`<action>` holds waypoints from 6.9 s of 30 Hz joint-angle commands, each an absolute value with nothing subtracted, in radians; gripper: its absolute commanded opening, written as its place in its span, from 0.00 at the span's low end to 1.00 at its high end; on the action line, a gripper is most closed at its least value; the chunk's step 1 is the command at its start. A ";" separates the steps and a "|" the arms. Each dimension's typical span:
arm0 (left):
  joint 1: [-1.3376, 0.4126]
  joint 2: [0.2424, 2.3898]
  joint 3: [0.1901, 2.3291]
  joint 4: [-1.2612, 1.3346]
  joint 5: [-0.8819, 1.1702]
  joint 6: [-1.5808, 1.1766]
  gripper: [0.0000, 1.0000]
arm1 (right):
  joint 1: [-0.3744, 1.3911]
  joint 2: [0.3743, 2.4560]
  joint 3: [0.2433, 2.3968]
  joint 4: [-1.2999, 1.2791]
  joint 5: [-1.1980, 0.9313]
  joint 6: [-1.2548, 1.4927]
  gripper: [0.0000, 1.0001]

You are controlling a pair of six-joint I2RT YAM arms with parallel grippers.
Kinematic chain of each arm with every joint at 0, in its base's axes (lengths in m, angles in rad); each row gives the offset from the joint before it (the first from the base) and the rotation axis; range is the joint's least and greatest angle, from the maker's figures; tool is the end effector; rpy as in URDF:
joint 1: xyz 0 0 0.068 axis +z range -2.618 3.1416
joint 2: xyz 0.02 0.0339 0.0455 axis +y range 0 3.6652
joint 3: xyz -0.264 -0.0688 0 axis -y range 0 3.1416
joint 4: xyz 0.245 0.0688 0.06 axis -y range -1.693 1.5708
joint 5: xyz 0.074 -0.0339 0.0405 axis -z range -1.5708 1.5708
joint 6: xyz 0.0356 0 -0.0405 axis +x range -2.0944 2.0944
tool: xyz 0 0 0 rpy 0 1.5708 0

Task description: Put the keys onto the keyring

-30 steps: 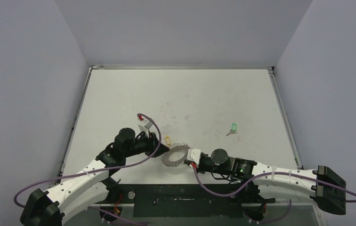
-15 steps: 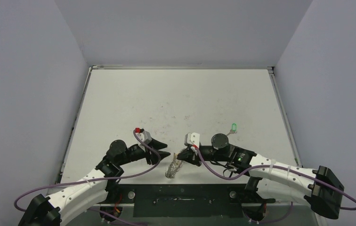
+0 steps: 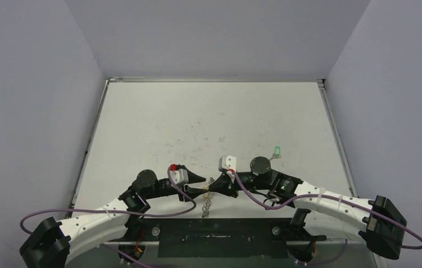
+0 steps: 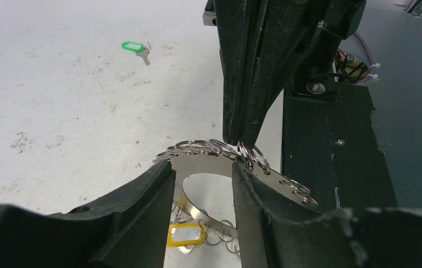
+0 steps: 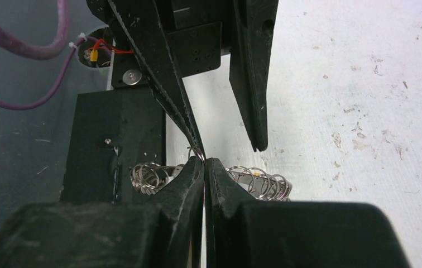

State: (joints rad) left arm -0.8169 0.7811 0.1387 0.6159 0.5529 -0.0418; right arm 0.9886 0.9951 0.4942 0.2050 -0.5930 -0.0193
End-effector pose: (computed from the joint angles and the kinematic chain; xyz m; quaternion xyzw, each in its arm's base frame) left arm 0.1020 -0.1359 0.1979 0.4368 0.5661 -0.4572 0.5289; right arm 0.1038 0.1939 0.2397 -0.5234 0.5890 0.4729 0.3942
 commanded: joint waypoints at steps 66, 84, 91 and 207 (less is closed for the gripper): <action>-0.927 0.678 0.182 0.627 0.369 -0.044 0.00 | 0.970 0.943 0.500 0.302 -0.575 0.007 0.02; -0.927 0.732 0.402 0.116 0.317 -0.103 0.01 | 0.962 0.879 0.551 0.118 -0.493 -0.106 0.49; -0.925 0.727 0.441 0.009 0.066 -0.261 0.64 | 0.960 0.848 0.554 0.108 -0.308 -0.062 0.88; -0.425 0.360 0.334 -0.103 0.285 -0.399 0.61 | 1.236 1.461 0.572 0.265 -0.326 -0.693 0.37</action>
State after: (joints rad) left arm -0.4240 0.4088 0.3550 -0.1577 0.2890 -0.3733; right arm 1.2209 1.4158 0.5728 0.1429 -0.3027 -0.5133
